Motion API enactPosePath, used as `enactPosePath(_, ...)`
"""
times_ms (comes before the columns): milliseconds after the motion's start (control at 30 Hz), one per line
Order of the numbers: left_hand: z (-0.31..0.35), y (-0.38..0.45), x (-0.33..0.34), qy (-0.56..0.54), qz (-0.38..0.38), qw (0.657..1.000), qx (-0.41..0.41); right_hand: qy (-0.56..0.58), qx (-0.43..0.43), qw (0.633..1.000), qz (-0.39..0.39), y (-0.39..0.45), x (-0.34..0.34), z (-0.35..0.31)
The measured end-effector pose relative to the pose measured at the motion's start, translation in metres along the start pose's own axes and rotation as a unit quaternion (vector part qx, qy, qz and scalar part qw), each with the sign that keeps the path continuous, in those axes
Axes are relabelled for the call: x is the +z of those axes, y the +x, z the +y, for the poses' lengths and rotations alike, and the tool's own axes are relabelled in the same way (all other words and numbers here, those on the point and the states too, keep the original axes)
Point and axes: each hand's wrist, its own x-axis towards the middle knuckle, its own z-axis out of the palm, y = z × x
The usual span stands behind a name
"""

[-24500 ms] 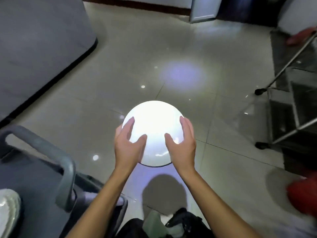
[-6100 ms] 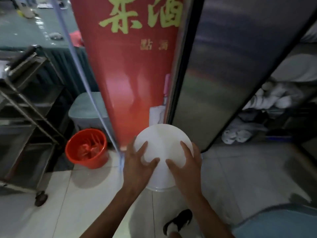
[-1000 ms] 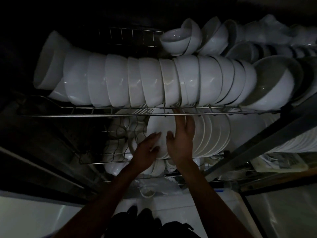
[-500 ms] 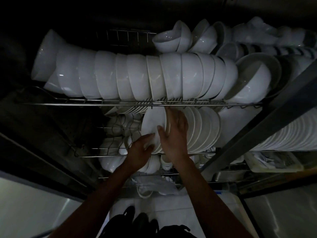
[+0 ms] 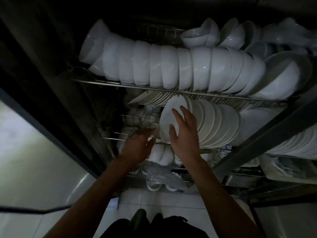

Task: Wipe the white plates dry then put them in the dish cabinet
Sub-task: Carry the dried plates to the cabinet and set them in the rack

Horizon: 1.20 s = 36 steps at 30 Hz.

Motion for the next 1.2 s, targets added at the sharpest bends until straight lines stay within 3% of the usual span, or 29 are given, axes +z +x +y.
enactPosePath(133,-0.021,-0.039,-0.033,0.019,0.018,0.999,-0.025,-0.004,-0.031,0.999,-0.023,-0.013,0.013,-0.029)
enactPosePath(300,-0.056,-0.103,-0.072,0.044,0.013,0.995,-0.093,0.045,-0.041,0.985,-0.159,-0.040,0.049,-0.086)
enactPosePath(467,-0.091,-0.177,-0.107,0.019,0.041,0.993,-0.110,0.032,-0.102,0.950,-0.293,-0.076,0.091,-0.144)
enactPosePath(633,-0.135,-0.241,-0.147,0.087,0.088,0.977,-0.174,0.032,-0.171,0.913,-0.370,-0.101,0.125,-0.209)
enactPosePath(1200,-0.231,-0.395,-0.279,0.167,0.215,0.876,-0.398,0.050,-0.388,0.791,-0.470,-0.114,0.258,-0.426)
